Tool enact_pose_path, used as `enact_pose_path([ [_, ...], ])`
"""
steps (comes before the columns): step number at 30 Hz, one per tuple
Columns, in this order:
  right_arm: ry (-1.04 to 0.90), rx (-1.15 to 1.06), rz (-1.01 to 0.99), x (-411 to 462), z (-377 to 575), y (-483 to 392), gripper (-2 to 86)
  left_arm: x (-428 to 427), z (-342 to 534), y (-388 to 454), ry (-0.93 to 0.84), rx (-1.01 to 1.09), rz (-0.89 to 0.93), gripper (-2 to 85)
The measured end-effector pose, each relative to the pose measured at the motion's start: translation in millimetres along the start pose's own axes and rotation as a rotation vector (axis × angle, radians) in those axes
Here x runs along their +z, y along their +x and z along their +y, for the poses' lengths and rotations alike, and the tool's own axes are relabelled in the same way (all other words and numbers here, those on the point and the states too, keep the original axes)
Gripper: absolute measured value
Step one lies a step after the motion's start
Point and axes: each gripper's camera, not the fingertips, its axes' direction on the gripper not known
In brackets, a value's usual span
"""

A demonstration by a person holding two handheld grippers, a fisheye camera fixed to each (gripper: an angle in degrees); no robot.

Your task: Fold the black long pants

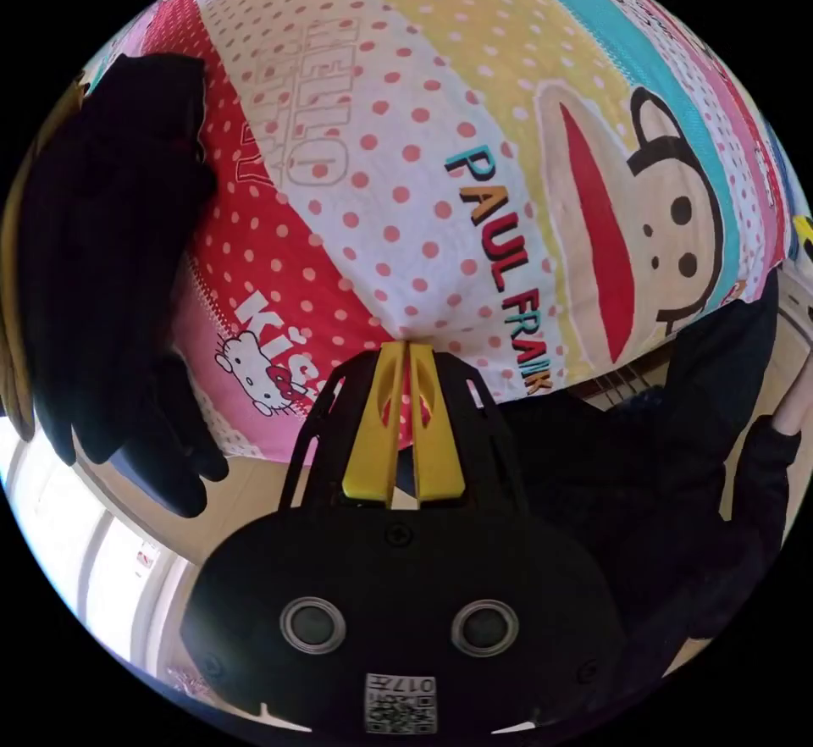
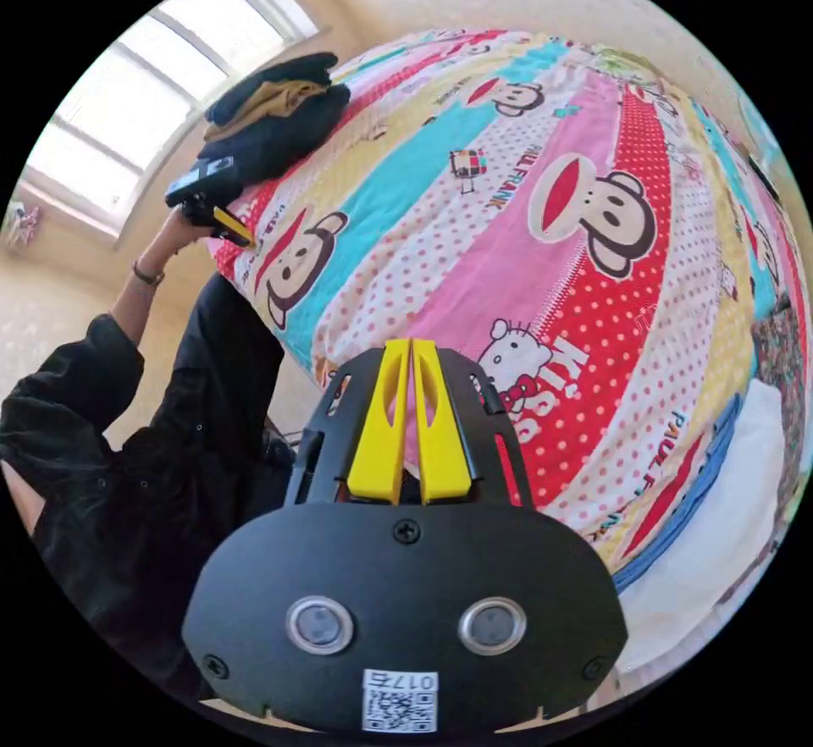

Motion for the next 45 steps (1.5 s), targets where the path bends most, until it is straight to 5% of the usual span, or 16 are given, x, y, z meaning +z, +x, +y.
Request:
enact_pose_path([
  [2, -0.317, -0.089, 0.085, 92, -55, -30, 0.5, -2, -15, 20, -0.045, 0.096, -0.114, -0.7],
  [7, -0.425, -0.224, 0.187, 139, -95, -54, 0.4, -2, -40, 47, -0.128, 0.259, -0.275, -0.5],
  [16, -0.575, -0.389, 0.204, 190, -145, -82, 0.3, -12, -85, -32, -0.241, 0.268, 0.175, -0.6],
  [23, -1.029, -0.371, 0.302, 253, -233, -119, 1.2, -21, -86, -37, -0.205, 0.299, 0.134, -0.6],
  [27, -0.847, -0.476, 0.440, 221, -321, -183, 3.0, -24, -84, -50, -0.171, 0.311, 0.172, -0.6],
  [29, -0.569, -0.548, 0.425, 175, -391, -246, 6.8, -25, -81, -64, -0.138, 0.303, 0.236, -0.6],
  [35, 0.016, -0.631, 0.062, 93, -508, -393, 12.9, -30, -73, -80, -0.082, 0.289, 0.263, -0.6],
  [40, -0.069, -0.496, 0.254, 202, -541, -437, 17.2, -34, -72, -88, -0.073, 0.283, 0.267, -0.6],
  [45, 0.128, -0.485, 0.273, 227, -496, -431, 10.1, -35, -66, -103, -0.040, 0.255, 0.322, -0.6],
])
